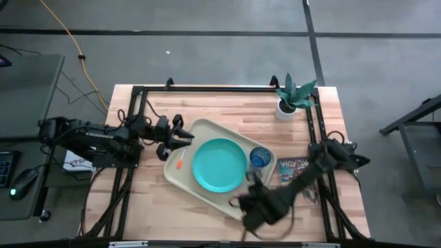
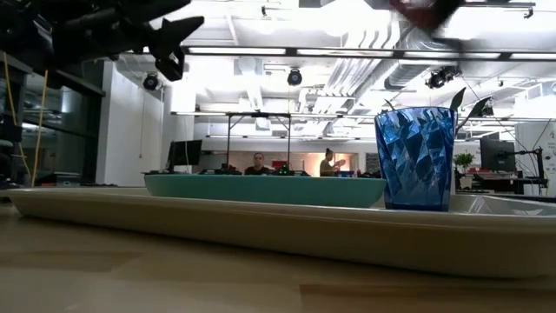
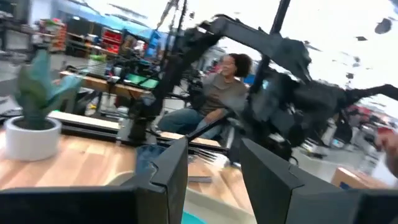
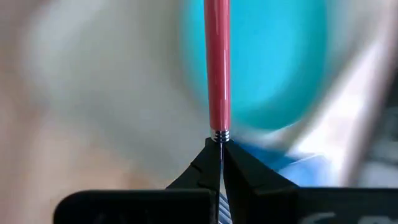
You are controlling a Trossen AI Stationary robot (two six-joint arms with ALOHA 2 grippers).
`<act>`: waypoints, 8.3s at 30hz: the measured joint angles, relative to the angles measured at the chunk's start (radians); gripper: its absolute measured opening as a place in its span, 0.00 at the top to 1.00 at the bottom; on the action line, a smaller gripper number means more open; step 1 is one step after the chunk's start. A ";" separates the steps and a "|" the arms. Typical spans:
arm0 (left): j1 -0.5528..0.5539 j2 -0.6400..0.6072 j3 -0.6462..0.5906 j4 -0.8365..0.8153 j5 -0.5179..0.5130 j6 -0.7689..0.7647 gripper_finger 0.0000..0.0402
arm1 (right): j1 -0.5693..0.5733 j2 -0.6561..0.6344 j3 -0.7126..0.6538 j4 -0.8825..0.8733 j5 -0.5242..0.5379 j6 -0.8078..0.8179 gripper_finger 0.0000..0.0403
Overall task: Pick and place plate/cup/fork/spoon on tray
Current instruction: Put the pink fork on the gray serving tray between the orange spoon and blue plate
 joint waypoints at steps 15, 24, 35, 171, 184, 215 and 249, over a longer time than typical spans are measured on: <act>-0.174 0.000 0.000 0.101 -0.156 -0.250 0.68 | -0.228 -0.001 0.065 0.333 0.729 -0.775 1.00; -0.206 0.134 0.047 0.078 -0.252 -0.349 0.68 | -0.268 0.013 0.045 0.366 0.825 -0.941 1.00; -0.224 0.299 0.158 0.079 -0.118 -0.402 0.68 | -0.277 0.062 0.045 0.357 0.857 -1.018 1.00; -0.286 0.252 0.164 0.048 -0.461 -0.208 1.00 | -0.220 0.059 0.045 0.747 0.771 -1.261 0.78; -0.237 0.050 0.155 -0.258 -0.463 -0.128 1.00 | -0.190 -0.057 0.045 0.170 0.740 -0.549 0.55; -0.509 0.248 0.154 -1.060 -0.766 -0.917 1.00 | 0.037 -0.226 -0.086 -0.165 0.666 0.218 0.64; -0.389 0.407 0.156 -0.872 -0.683 -0.881 1.00 | 0.033 -0.226 -0.086 -0.164 0.622 0.242 0.64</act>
